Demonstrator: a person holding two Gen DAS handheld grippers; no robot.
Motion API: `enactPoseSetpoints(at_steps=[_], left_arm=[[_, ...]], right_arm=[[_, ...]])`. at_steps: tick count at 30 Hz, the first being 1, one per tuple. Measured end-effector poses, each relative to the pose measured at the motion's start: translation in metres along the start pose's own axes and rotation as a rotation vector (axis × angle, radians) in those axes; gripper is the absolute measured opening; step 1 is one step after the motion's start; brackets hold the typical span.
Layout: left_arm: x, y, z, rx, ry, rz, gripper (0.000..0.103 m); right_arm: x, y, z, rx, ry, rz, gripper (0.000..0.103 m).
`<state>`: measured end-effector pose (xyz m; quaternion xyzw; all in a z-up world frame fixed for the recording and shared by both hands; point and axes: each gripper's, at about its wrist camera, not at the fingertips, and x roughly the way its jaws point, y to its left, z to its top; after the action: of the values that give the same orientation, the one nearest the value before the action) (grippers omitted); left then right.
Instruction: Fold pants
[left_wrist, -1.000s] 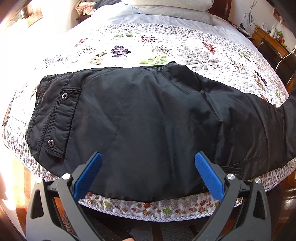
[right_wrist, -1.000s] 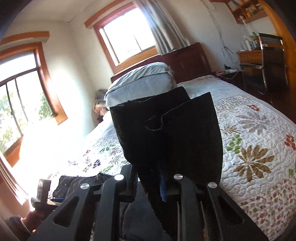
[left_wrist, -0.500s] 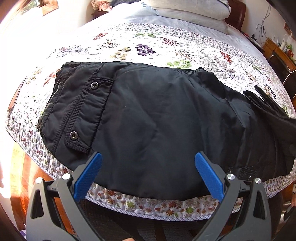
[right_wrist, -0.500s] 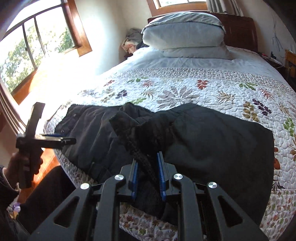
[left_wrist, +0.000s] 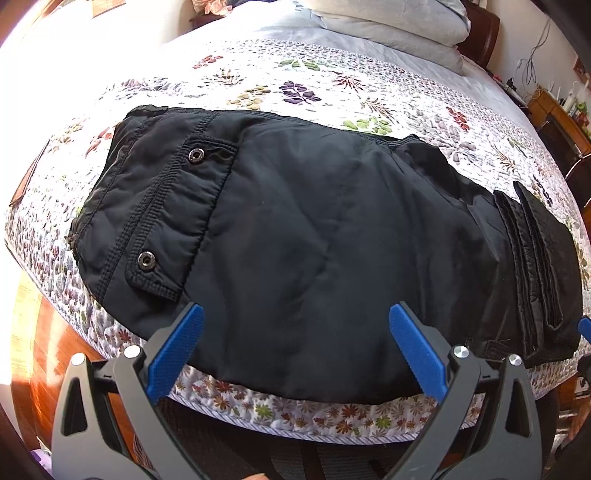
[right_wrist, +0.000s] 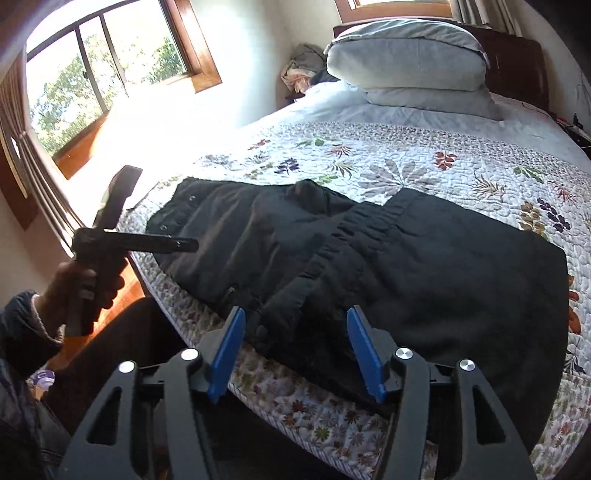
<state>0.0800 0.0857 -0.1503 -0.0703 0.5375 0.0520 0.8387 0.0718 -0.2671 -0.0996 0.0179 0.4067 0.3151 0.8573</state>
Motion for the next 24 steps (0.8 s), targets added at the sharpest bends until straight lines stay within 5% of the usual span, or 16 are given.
enactPoseSetpoints(at_steps=[6, 11, 14, 16, 24], left_arm=[[-0.002, 0.0, -0.001, -0.002, 0.001, -0.01, 0.1], [-0.003, 0.001, 0.0, 0.003, -0.001, -0.006, 0.1], [-0.004, 0.004, 0.0, 0.006, -0.005, 0.011, 0.1], [-0.003, 0.007, 0.001, 0.002, -0.006, 0.016, 0.1], [-0.002, 0.022, 0.001, -0.04, -0.004, 0.015, 0.1]], right_arm=[[0.027, 0.008, 0.012, -0.085, 0.055, -0.117, 0.059], [0.058, 0.006, 0.011, -0.126, 0.107, -0.23, 0.043], [0.062, 0.004, 0.011, -0.115, 0.109, -0.222, 0.032], [0.06, 0.007, 0.012, -0.124, 0.104, -0.213, 0.017], [0.045, 0.022, 0.016, -0.144, 0.084, -0.157, 0.014]])
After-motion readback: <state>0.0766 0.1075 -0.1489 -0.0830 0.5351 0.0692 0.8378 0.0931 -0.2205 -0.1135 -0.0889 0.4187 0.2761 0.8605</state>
